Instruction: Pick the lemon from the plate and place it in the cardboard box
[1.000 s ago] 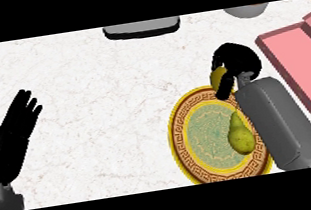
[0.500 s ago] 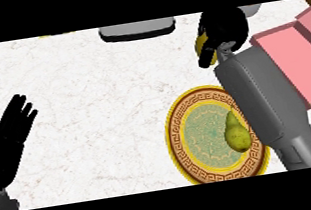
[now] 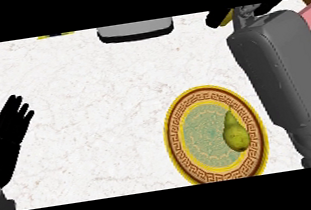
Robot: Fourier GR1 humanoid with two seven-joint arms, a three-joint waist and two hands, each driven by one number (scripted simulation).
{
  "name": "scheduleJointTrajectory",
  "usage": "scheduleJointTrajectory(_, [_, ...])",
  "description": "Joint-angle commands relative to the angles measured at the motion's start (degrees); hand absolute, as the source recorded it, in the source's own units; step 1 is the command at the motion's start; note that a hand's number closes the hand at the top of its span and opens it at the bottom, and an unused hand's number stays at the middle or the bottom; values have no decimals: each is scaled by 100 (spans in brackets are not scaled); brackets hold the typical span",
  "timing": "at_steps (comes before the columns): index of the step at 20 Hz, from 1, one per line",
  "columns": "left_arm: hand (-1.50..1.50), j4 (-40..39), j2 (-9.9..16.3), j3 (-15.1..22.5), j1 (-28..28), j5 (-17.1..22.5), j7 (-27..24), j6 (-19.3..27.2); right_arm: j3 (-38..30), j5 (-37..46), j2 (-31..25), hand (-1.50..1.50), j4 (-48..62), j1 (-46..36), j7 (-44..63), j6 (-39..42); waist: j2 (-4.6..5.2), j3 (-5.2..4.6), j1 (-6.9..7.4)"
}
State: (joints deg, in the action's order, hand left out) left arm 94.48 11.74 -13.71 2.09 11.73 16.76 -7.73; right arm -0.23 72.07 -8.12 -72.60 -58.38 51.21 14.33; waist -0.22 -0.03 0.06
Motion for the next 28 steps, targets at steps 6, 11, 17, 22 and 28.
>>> scheduleJointTrajectory(6, [0,160,-190,165,52,-157,125,218,-492,232,-705,150,139,-97,79,-182,25,3,37])
scheduleJointTrajectory(11, [0,102,21,-71,-58,38,61,-31,-685,-6,-1234,150,-27,114,-298,399,16,2,20])
scheduleJointTrajectory(17, [0,22,-9,-11,53,4,23,-50,-930,-119,-1635,150,535,693,-1260,-648,29,4,39])
scheduleJointTrajectory(22, [0,-66,2,-17,240,6,41,-31,-1043,-230,-1512,150,1125,781,-1485,-1133,30,3,40])
scheduleJointTrajectory(28, [0,-96,-1,-37,205,11,-20,-69,-1496,-634,-1597,150,2337,802,-2133,-1777,46,4,65])
